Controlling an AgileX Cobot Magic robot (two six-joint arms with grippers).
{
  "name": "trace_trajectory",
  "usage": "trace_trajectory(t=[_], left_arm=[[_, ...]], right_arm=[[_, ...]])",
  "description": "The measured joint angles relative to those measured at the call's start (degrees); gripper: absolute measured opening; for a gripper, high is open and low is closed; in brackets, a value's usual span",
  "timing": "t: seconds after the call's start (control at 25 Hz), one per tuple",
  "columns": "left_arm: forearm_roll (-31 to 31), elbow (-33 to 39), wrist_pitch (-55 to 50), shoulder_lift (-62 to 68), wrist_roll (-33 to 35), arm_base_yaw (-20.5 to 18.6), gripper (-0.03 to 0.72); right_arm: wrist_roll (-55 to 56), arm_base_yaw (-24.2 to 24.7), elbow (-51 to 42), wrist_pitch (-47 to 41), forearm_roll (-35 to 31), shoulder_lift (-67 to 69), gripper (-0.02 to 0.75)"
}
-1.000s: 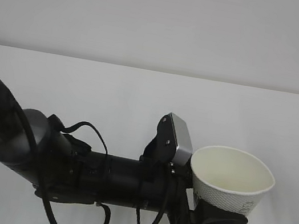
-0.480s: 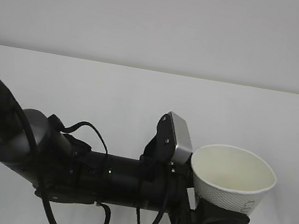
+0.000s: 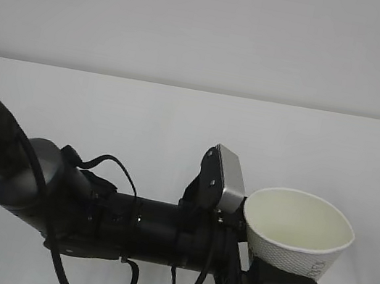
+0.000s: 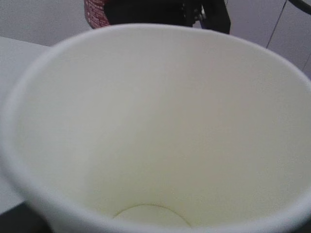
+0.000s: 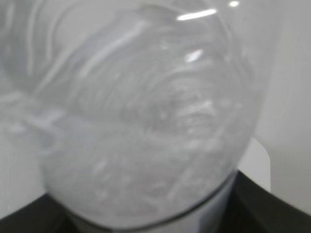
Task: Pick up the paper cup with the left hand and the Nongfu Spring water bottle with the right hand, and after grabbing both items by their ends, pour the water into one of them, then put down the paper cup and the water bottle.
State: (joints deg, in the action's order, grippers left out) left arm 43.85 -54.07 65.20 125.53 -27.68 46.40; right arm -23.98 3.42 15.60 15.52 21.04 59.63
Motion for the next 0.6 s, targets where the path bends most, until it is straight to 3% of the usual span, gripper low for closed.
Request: trace_trajectory(t=[0.6], left_arm=[[-0.3,0.0,0.0,0.0,0.0,0.0,0.55]], right_arm=[[0.0,0.0,0.0,0.0,0.0,0.0,0.449]])
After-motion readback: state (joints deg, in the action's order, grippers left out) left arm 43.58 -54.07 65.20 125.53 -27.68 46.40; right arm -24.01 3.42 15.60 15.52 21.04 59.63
